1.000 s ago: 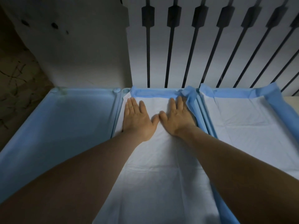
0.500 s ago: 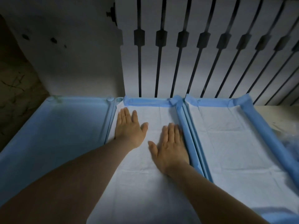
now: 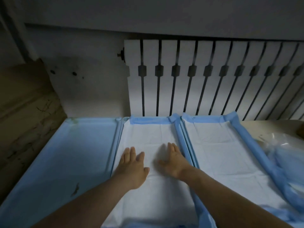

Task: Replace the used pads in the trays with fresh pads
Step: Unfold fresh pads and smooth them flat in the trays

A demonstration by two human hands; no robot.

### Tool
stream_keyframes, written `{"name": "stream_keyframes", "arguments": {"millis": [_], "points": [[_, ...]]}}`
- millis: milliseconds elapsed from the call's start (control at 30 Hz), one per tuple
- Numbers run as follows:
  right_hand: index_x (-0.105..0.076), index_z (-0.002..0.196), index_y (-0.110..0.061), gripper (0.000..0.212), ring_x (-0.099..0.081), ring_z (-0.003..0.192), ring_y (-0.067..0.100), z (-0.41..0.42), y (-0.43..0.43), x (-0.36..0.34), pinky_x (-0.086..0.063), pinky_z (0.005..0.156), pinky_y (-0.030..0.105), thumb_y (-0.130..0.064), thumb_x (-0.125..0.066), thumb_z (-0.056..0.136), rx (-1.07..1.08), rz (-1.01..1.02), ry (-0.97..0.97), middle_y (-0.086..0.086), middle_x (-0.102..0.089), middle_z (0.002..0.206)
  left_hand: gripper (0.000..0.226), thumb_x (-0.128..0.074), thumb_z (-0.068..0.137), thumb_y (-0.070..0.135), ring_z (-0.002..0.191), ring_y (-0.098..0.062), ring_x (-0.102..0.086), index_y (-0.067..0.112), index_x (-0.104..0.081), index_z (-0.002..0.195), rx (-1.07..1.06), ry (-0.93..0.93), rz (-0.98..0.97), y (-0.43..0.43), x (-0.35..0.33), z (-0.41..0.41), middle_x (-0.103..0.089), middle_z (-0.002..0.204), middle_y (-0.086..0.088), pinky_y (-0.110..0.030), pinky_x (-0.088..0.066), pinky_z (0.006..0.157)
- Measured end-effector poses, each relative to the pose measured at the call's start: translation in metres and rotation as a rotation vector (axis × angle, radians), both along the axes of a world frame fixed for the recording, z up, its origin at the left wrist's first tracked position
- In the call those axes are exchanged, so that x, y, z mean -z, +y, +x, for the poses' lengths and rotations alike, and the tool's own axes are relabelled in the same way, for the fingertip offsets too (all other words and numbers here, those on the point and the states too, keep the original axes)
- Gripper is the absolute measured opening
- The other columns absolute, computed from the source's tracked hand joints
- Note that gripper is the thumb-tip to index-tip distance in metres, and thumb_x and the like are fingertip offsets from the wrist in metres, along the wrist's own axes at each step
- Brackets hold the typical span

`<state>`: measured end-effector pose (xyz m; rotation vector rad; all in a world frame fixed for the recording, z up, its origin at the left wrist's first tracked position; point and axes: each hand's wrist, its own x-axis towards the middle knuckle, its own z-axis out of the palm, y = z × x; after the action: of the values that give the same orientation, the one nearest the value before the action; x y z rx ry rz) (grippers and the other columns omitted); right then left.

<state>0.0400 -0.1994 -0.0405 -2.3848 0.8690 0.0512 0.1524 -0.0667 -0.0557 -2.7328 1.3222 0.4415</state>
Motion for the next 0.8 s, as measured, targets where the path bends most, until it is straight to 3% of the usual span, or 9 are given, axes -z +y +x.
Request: {"name": "stream_keyframes", "arguments": {"millis": [100, 200, 300, 433, 600, 700, 800], "points": [[-0.018, 0.153, -0.012, 0.069, -0.028, 0.143, 0.022, -0.031, 0.005, -0.015, -0.024, 0.115, 0.028, -0.029, -0.055, 0.096, 0.050, 0.008, -0.173, 0.005, -0.021, 0.158, 0.066, -0.030, 0.100, 0.050, 0.147, -0.028, 0.018, 0.023, -0.004, 0.154, -0.009, 0.055, -0.103, -0.003, -0.014, -0.014, 0.017, 0.160, -0.008, -0.043, 0.003, 0.120], [-0.032, 0.147, -0.014, 0.057, -0.040, 0.135, 0.021, -0.071, -0.001, -0.030, -0.029, 0.109, 0.023, -0.021, -0.055, 0.095, 0.095, -0.049, -0.271, 0.005, -0.036, 0.150, 0.066, -0.037, 0.099, 0.047, 0.148, -0.026, 0.012, 0.022, -0.010, 0.154, -0.003, 0.113, -0.223, -0.012, -0.032, -0.037, 0.012, 0.161, -0.005, -0.041, -0.001, 0.121], [-0.035, 0.146, -0.013, 0.054, -0.040, 0.134, 0.019, -0.118, -0.012, -0.039, -0.028, 0.107, 0.019, -0.022, -0.054, 0.097, 0.163, -0.101, -0.304, 0.003, -0.036, 0.150, 0.065, -0.041, 0.098, 0.046, 0.148, -0.026, 0.006, 0.020, -0.017, 0.152, 0.003, 0.130, -0.287, -0.026, -0.047, -0.062, 0.004, 0.161, -0.005, -0.039, -0.006, 0.120], [-0.039, 0.143, -0.013, 0.051, -0.041, 0.132, 0.020, -0.185, -0.031, -0.040, -0.032, 0.106, 0.024, -0.023, -0.054, 0.096, 0.299, -0.173, -0.329, 0.003, -0.039, 0.146, 0.057, -0.044, 0.098, 0.041, 0.145, -0.022, -0.005, 0.020, -0.028, 0.147, 0.067, 0.162, -0.367, -0.055, -0.060, -0.105, -0.012, 0.159, -0.004, -0.034, -0.014, 0.118], [-0.051, 0.133, -0.013, 0.049, -0.046, 0.121, 0.031, -0.256, -0.056, -0.031, -0.037, 0.102, 0.041, -0.024, -0.061, 0.087, 0.577, -0.407, -0.285, 0.010, -0.054, 0.129, 0.048, -0.050, 0.097, 0.038, 0.143, -0.020, -0.011, 0.020, -0.040, 0.140, 0.144, 0.285, -0.439, -0.093, -0.063, -0.165, -0.021, 0.154, -0.002, -0.030, -0.017, 0.115], [-0.057, 0.124, -0.012, 0.042, -0.049, 0.113, 0.031, -0.290, -0.068, -0.024, -0.037, 0.095, 0.041, -0.021, -0.064, 0.083, 0.712, -0.502, -0.260, 0.010, -0.058, 0.119, 0.045, -0.050, 0.097, 0.037, 0.142, -0.018, -0.013, 0.020, -0.042, 0.138, 0.198, 0.334, -0.438, -0.108, -0.060, -0.197, -0.022, 0.153, 0.000, -0.027, -0.018, 0.112], [-0.057, 0.111, -0.012, 0.032, -0.049, 0.108, 0.028, -0.310, -0.077, -0.019, -0.037, 0.094, 0.040, -0.026, -0.065, 0.083, 0.993, -0.534, -0.333, 0.008, -0.056, 0.111, 0.043, -0.050, 0.098, 0.035, 0.140, -0.017, -0.015, 0.020, -0.043, 0.137, 0.242, 0.372, -0.416, -0.119, -0.058, -0.218, -0.024, 0.151, 0.001, -0.026, -0.019, 0.111]]}}
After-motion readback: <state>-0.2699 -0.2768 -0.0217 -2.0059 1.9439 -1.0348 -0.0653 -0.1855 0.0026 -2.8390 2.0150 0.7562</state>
